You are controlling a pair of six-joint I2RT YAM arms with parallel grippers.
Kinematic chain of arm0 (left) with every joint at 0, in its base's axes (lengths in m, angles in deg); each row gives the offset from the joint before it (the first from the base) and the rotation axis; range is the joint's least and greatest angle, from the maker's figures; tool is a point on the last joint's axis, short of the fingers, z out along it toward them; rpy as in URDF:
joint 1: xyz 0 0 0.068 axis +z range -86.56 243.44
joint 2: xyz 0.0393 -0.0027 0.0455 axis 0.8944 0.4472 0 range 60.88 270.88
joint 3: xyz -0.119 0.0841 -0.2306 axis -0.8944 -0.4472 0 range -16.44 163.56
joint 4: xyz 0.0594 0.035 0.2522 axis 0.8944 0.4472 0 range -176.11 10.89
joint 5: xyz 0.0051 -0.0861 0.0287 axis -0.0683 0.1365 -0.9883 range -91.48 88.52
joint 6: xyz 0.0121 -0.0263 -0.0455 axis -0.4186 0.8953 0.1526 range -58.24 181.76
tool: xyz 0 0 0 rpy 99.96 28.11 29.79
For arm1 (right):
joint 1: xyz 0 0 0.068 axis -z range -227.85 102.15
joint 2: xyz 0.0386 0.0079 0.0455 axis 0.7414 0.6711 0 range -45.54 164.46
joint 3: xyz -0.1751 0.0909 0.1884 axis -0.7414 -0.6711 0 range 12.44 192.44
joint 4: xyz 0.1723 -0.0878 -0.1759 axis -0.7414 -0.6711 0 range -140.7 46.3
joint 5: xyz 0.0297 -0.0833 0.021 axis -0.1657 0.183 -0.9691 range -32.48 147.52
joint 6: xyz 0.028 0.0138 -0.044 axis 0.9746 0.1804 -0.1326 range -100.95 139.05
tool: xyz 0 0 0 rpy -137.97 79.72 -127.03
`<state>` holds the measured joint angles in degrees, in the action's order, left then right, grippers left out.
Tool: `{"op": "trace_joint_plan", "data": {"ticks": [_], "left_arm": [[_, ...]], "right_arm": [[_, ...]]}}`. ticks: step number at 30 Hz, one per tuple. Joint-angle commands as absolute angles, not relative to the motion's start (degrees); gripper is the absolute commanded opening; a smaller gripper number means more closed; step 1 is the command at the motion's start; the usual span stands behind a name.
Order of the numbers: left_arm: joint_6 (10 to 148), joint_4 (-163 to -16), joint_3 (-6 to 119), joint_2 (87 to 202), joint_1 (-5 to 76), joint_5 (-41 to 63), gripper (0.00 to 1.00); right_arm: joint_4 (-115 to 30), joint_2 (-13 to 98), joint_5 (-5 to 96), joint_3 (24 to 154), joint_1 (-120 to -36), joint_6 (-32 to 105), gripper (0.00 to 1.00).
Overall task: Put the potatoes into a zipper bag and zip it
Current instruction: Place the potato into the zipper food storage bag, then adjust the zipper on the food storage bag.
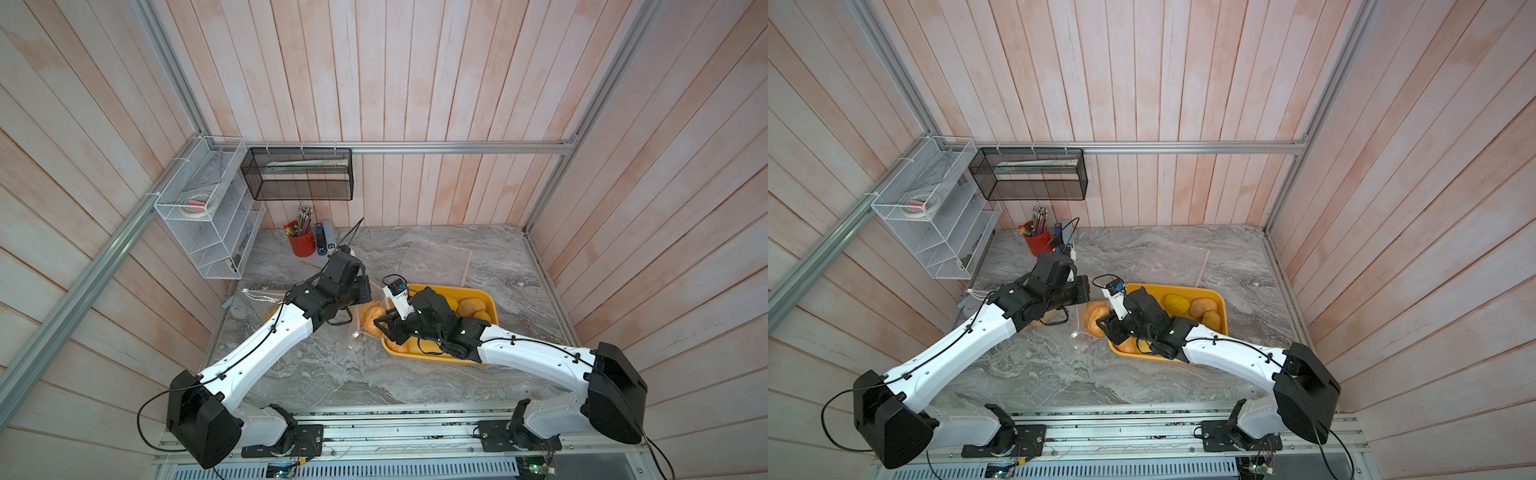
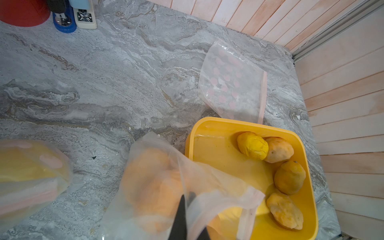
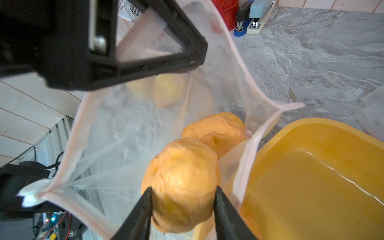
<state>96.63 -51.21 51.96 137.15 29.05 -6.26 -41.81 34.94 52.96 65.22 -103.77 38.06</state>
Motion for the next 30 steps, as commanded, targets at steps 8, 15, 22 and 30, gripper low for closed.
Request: {"op": "trace_joint_plan", "data": {"ticks": [8, 15, 22, 30], "left_arm": [[95.8, -52.5, 51.6, 135.9, 29.2, -6.8, 0.0], [95.9, -52.4, 51.6, 135.8, 29.2, -6.7, 0.0], [95.9, -52.5, 51.5, 135.6, 29.3, -6.7, 0.0], [96.0, -52.6, 51.4, 135.1, 29.2, -6.8, 0.0]], "right_arm": [[-42.0, 31.5, 53.9, 66.8, -104.2, 37.6, 0.74], [-41.1, 28.2, 53.7, 65.6, -104.2, 38.3, 0.74], [-43.1, 23.5, 63.3, 63.7, -103.8, 42.1, 0.77], [-44.2, 27.5, 64.7, 62.4, -101.8, 46.2, 0.8]]}}
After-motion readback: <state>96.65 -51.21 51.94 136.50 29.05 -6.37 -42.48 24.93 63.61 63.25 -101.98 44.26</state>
